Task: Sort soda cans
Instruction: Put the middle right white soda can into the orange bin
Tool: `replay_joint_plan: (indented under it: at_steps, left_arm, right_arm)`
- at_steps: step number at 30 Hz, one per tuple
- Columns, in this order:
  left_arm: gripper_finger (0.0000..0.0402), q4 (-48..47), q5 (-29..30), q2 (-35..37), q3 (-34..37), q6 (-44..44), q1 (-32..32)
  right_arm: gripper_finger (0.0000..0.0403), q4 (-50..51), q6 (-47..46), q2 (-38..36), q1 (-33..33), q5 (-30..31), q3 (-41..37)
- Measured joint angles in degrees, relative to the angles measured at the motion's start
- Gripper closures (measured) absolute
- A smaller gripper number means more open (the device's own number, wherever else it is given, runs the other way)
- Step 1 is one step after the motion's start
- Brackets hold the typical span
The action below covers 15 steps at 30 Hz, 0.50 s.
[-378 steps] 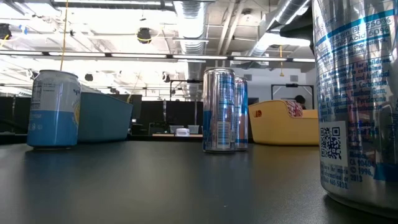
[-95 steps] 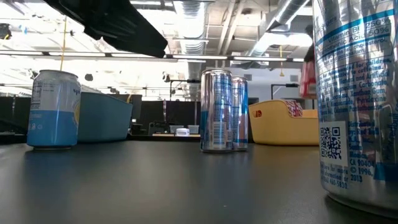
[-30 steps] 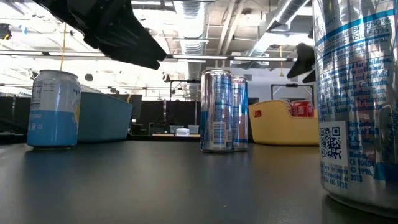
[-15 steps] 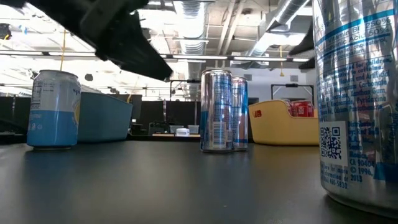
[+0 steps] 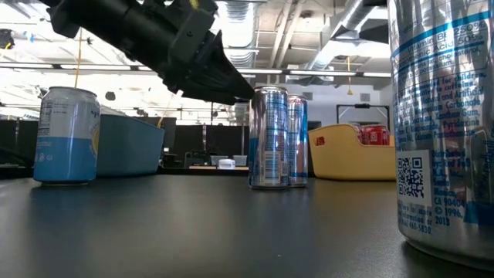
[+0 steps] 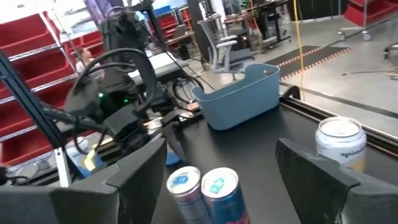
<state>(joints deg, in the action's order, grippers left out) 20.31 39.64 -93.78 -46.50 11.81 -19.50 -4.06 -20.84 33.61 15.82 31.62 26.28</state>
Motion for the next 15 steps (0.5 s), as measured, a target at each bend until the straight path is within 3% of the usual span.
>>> replay_joint_plan:
  at_steps: [7, 15]
  left_arm:
    - [0.0025, -4.17, -0.32, 0.29, 0.0, 1.32, 0.2]
    - [0.0024, -8.48, 4.65, 7.35, 0.0, -2.56, -1.8]
  right_arm:
    - [0.0085, 1.58, -5.71, 1.12, 0.94, 0.13, 0.0]
    - [0.0085, 2.95, -11.19, 8.21, -2.26, 3.01, 1.5]
